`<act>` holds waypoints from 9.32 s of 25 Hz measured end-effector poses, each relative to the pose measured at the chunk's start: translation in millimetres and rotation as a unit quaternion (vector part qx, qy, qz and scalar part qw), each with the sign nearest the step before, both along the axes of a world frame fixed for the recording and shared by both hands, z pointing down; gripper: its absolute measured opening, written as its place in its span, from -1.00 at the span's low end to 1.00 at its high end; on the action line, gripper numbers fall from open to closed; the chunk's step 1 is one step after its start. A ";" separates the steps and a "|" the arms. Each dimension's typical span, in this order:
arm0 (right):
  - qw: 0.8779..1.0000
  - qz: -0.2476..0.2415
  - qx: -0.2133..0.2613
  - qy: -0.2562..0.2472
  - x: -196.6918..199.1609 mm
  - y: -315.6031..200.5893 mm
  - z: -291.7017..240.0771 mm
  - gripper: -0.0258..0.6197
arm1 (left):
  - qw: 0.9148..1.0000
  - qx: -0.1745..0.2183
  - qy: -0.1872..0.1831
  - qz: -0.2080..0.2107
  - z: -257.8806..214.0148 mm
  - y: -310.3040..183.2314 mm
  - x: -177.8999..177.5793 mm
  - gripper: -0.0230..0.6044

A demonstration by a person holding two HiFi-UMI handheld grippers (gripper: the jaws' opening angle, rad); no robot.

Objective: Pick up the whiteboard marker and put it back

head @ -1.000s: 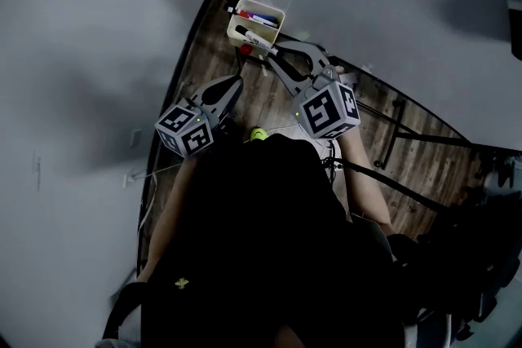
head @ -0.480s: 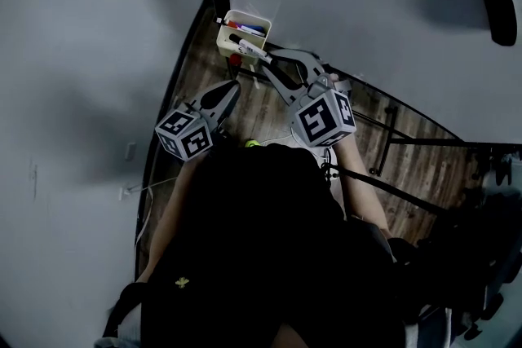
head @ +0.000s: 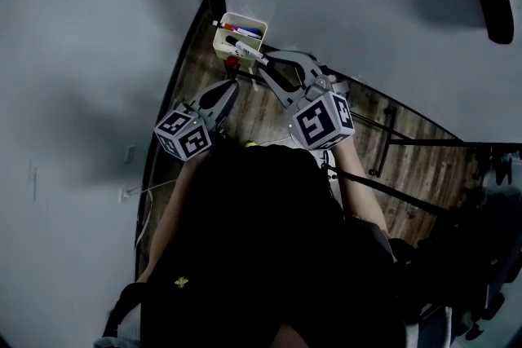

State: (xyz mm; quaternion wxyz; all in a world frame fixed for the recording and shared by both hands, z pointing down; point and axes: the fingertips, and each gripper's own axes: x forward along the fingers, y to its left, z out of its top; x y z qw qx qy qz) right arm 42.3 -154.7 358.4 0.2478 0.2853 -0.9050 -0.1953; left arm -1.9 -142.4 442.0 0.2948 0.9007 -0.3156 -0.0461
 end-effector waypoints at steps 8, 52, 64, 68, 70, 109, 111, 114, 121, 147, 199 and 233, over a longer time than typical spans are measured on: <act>1.000 0.005 -0.006 -0.003 0.4 -4.3 0.5 -0.66 | 1.000 -0.006 0.019 -0.005 -0.5 0.0 -1.9 -0.87; 0.997 0.058 -0.048 -0.025 3.3 -73.1 27.2 -0.66 | 1.000 -0.020 -0.003 -0.022 6.7 -7.3 -54.7 -0.87; 0.996 0.051 -0.068 -0.035 -4.2 -88.5 39.2 -0.66 | 0.999 -0.036 -0.010 -0.039 6.1 -8.3 -67.1 -0.87; 0.995 0.048 -0.075 -0.038 -4.5 -92.3 43.5 -0.66 | 0.998 -0.048 -0.012 -0.043 5.1 -6.2 -67.3 -0.87; 0.995 0.048 -0.078 -0.041 -5.6 -93.6 45.2 -0.66 | 0.998 -0.051 -0.011 -0.046 5.7 -5.0 -68.3 -0.87; 0.988 0.085 -0.104 -0.082 10.1 -106.9 72.0 -0.64 | 0.997 -0.067 -0.032 -0.014 9.8 -0.4 -57.8 -0.87; 0.987 0.089 -0.105 -0.081 11.9 -107.5 74.2 -0.64 | 0.997 -0.068 -0.032 -0.012 10.4 -0.5 -57.3 -0.87; 0.987 0.090 -0.105 -0.077 12.7 -106.9 76.4 -0.64 | 0.997 -0.068 -0.035 -0.011 11.0 -0.4 -57.0 -0.87; 0.988 0.088 -0.104 -0.079 11.0 -104.5 72.9 -0.57 | 0.997 -0.061 -0.036 -0.003 10.8 -0.3 -55.8 -0.87; 0.987 0.059 -0.117 -0.095 33.6 -60.0 53.7 -0.56 | 0.997 -0.037 -0.046 -0.043 -12.2 22.7 -39.4 -0.87; 0.978 0.140 -0.133 -0.073 -88.0 200.0 41.2 -0.85 | 0.998 0.019 0.008 0.060 -28.5 232.1 -151.6 -0.87; 0.958 0.124 -0.195 -0.167 -139.5 340.2 36.0 -0.86 | 0.993 0.011 0.024 0.113 -34.3 328.1 -147.5 -0.87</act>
